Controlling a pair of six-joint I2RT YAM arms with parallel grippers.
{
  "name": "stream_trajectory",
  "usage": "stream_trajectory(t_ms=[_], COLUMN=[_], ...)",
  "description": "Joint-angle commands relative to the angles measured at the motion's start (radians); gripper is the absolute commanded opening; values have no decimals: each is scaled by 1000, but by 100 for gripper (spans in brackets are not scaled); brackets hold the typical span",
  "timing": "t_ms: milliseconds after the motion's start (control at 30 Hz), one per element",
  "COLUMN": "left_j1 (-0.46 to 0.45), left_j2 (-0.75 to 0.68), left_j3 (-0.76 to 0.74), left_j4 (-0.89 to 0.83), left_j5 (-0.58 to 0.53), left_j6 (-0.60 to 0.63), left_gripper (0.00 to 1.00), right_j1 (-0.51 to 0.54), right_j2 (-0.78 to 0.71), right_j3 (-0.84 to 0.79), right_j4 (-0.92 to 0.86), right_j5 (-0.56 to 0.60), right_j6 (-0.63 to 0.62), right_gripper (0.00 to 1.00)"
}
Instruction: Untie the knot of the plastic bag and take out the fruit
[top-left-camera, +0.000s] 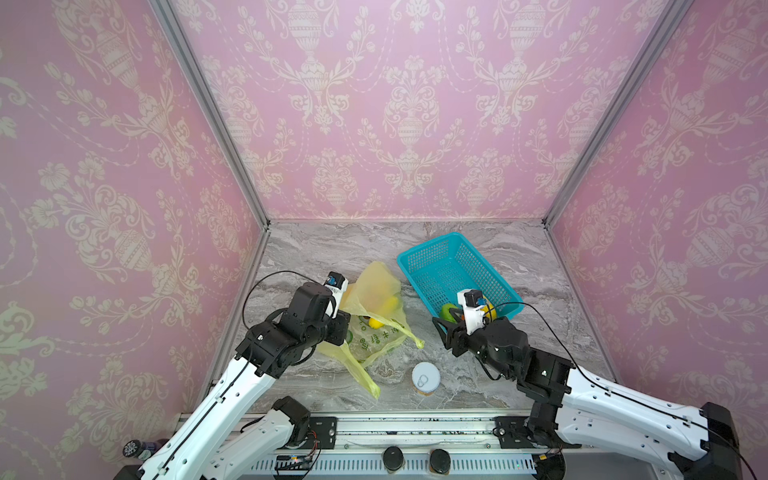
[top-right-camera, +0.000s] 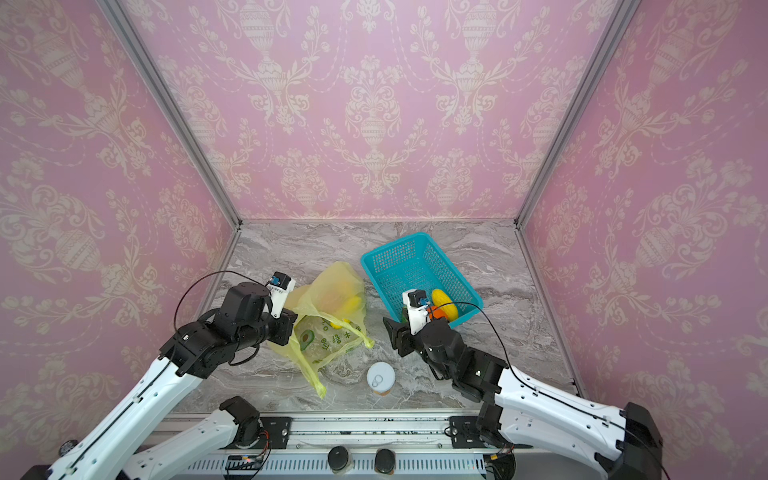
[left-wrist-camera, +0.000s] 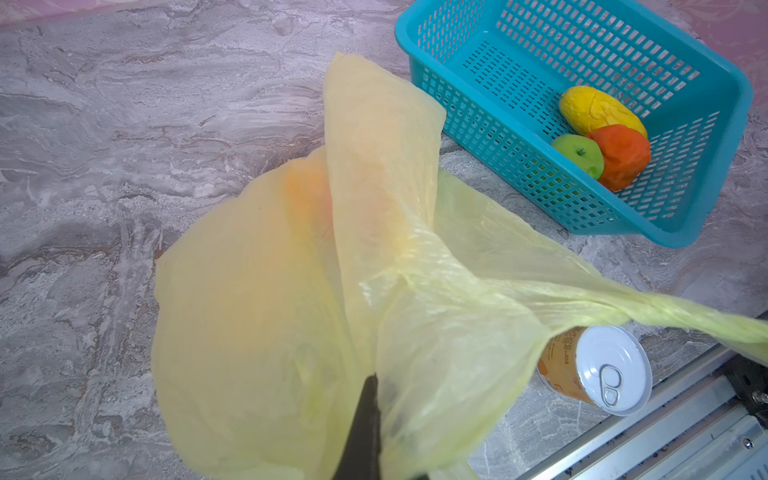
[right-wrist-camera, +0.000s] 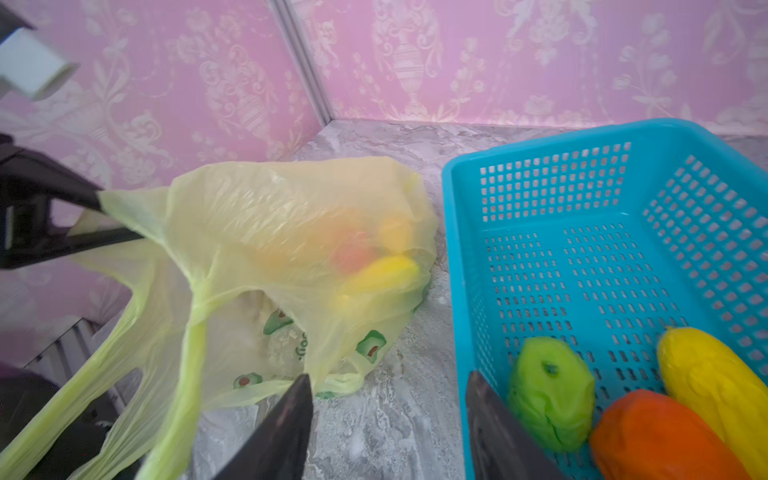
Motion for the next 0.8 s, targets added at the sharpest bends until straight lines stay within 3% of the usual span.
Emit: stream_trajectory(t_ms=[0,267,500,767], left_j1=[10,10,10,10], left_j2=[-2,-4,0,-15], left_j3=[-9,-9,-9,-9], left_j4=[-5,-3,-2,-2], left_j5=[-6,-2,0,2], left_j6=[-5,-4,-4,-4], left_gripper=[0,0,0,0], right_j1=[93,281,297,282], right_j2=[26,284,527,735], right_j3=[13,122,265,429], right_j4=[81,195,202,100], right_j5=[50,71,61,194], right_j6=[-128,-217,-188,-133], right_gripper=[57,49,41,28])
